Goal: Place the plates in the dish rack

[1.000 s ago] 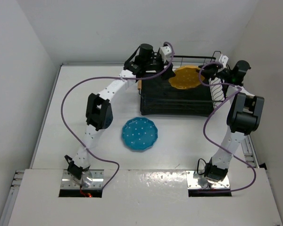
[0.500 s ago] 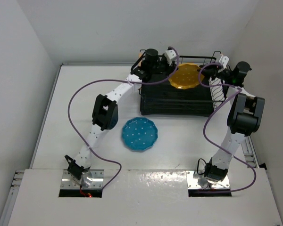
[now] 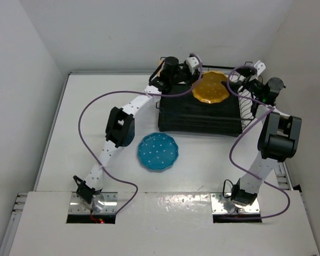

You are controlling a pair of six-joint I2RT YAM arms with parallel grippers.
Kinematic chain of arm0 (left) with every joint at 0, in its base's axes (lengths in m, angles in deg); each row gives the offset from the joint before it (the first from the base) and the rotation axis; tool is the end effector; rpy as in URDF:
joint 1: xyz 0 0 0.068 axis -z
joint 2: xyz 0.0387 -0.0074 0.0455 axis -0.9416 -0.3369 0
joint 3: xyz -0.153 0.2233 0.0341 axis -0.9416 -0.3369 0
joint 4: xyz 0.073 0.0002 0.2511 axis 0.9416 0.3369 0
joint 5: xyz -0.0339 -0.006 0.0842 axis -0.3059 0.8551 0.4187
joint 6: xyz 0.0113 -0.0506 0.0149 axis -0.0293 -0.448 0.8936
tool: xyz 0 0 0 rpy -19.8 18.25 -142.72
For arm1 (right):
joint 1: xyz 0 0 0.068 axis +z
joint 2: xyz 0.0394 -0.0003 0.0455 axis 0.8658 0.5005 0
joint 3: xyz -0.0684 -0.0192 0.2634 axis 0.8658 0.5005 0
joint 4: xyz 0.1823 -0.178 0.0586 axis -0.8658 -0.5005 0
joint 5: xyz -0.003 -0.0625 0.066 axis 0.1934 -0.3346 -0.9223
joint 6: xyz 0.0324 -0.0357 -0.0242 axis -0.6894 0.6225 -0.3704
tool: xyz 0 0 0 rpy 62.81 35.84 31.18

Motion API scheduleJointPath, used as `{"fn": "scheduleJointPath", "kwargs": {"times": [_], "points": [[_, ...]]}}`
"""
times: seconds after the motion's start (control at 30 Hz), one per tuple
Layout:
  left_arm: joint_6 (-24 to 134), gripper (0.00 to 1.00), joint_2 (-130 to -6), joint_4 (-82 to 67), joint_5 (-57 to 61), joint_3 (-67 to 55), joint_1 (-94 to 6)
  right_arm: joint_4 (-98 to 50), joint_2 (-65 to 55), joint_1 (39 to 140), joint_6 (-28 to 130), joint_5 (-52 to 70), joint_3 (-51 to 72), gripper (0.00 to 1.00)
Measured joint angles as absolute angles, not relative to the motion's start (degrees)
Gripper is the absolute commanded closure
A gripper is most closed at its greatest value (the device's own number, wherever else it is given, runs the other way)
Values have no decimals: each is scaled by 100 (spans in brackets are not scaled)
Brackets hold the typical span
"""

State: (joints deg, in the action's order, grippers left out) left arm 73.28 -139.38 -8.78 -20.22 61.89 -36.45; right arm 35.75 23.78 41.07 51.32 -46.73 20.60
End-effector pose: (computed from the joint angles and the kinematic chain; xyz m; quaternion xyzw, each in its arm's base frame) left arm 0.4847 -0.3471 0.2823 0.4108 0.5977 -0.3433 0.5968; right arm 0.4017 -0.1039 0.2539 -0.2891 0.6014 0.2479 0.7023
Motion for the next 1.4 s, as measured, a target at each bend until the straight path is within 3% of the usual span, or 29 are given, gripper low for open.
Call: {"fn": "scheduleJointPath", "kwargs": {"times": [0.27, 0.47, 0.7, 0.8, 1.13, 1.4], "points": [[7448, 100, -13971, -1143, -1834, 6193, -3426, 4598, 1738, 4107, 3167, -2883, 3034, 0], [7824, 100, -13971, -1176, -1659, 6213, -3302, 4373, 1729, 4092, 2304, -1851, 3006, 0], [8007, 100, -13971, -1219, -1688, 6213, -3223, -14, 1499, 4322, 2977, -15, 954, 0], [8130, 100, -13971, -1261, -1740, 6213, -3181, -989, 992, 4361, 3296, 586, 1015, 0], [8517, 100, -13969, -1488, -1773, 6143, -2943, -3026, 680, 4354, 4022, 2188, 683, 3], [8906, 100, -13958, -1801, -1624, 5843, -2637, -3434, 1180, 4162, 4144, 2002, 820, 11]]}}
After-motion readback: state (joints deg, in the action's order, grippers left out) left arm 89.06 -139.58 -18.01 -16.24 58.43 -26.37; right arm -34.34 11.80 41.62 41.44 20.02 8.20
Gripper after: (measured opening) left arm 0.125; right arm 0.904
